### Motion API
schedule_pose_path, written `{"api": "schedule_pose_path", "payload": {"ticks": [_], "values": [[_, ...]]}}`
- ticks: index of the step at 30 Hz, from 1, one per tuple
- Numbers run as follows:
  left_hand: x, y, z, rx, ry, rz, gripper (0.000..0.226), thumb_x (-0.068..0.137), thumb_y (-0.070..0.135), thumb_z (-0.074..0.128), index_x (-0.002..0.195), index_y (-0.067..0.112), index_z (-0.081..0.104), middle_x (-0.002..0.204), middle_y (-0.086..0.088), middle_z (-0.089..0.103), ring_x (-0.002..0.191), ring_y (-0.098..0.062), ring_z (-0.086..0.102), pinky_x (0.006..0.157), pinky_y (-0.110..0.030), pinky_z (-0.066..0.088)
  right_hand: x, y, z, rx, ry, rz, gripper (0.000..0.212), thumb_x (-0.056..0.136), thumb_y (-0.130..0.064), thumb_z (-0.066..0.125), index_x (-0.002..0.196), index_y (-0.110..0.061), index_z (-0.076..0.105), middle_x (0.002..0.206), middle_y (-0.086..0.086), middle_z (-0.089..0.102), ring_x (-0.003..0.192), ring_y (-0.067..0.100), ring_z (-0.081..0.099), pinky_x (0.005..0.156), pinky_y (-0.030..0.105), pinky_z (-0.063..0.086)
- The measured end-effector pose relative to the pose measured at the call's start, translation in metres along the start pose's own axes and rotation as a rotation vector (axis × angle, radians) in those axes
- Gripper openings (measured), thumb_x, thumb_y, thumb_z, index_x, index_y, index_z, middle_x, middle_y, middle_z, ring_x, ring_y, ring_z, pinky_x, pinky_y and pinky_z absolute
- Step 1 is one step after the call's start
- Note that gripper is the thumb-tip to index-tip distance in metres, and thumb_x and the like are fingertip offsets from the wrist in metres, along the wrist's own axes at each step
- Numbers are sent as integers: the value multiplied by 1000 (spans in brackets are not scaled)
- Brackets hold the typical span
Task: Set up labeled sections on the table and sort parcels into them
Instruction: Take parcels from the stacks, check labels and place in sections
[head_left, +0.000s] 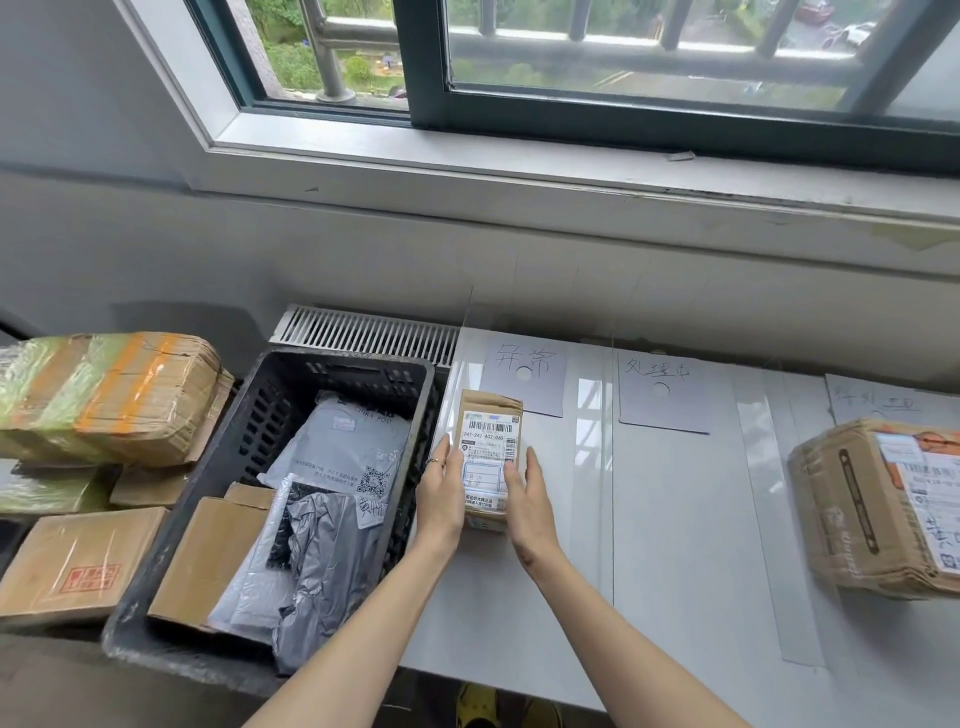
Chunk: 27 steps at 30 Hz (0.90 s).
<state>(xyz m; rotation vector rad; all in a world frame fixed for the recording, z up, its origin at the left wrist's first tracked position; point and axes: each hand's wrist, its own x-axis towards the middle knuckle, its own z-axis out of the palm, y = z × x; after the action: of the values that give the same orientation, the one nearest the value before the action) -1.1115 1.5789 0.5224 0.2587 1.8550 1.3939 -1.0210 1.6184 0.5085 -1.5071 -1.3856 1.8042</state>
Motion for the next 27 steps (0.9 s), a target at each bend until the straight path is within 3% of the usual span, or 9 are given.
{"api": "schedule_pose_path", "payload": {"ticks": [3, 8, 11, 14, 19, 24, 27], "values": [[-5, 9, -1, 76, 53, 78, 44, 103, 26, 43, 145, 12, 45, 141, 0, 53, 120, -5, 48, 100, -21, 36, -2, -14, -7, -38, 32, -12, 61, 102, -43, 41, 155, -24, 18, 160, -4, 26, 146, 14, 27, 120, 36, 24], [-17, 27, -5, 159, 113, 216, 55, 96, 46, 41, 145, 23, 45, 145, 4, 51, 133, -12, 46, 113, -40, 37, -11, -44, -11, -46, 44, -116, 56, 103, -38, 41, 154, -23, 23, 152, -8, 35, 141, 12, 33, 111, 26, 29], [-27, 45, -8, 243, 131, 313, 52, 97, 41, 43, 145, 19, 45, 149, 4, 46, 138, -12, 40, 116, -37, 31, -19, -64, -9, -67, 37, -196, 54, 103, -33, 43, 153, -21, 25, 152, -6, 36, 139, 11, 34, 106, 21, 28], [-40, 62, -19, 313, 150, 378, 62, 91, 48, 39, 147, 21, 42, 153, 5, 41, 141, -10, 35, 118, -36, 29, -31, -81, -2, -120, 21, -274, 55, 102, -30, 44, 153, -21, 25, 157, -3, 31, 143, 13, 29, 112, 25, 24], [-53, 74, -51, 456, 224, 425, 59, 96, 47, 41, 149, 22, 37, 157, 5, 32, 145, -10, 27, 119, -34, 23, -54, -100, 18, -196, -37, -396, 55, 103, -31, 43, 153, -20, 24, 159, -6, 26, 147, 10, 21, 120, 35, 21], [-57, 76, -92, 507, 236, 417, 70, 91, 57, 36, 151, 22, 34, 159, 4, 30, 146, -10, 25, 120, -38, 24, -74, -104, 51, -228, -95, -447, 57, 103, -31, 43, 154, -19, 21, 160, -5, 23, 147, 8, 18, 118, 25, 15], [-50, 78, -120, 517, 244, 417, 62, 98, 50, 41, 152, 21, 33, 159, 4, 28, 146, -11, 24, 119, -38, 24, -82, -105, 80, -259, -110, -453, 57, 103, -32, 42, 154, -20, 21, 160, -6, 23, 146, 7, 19, 119, 27, 16]]}}
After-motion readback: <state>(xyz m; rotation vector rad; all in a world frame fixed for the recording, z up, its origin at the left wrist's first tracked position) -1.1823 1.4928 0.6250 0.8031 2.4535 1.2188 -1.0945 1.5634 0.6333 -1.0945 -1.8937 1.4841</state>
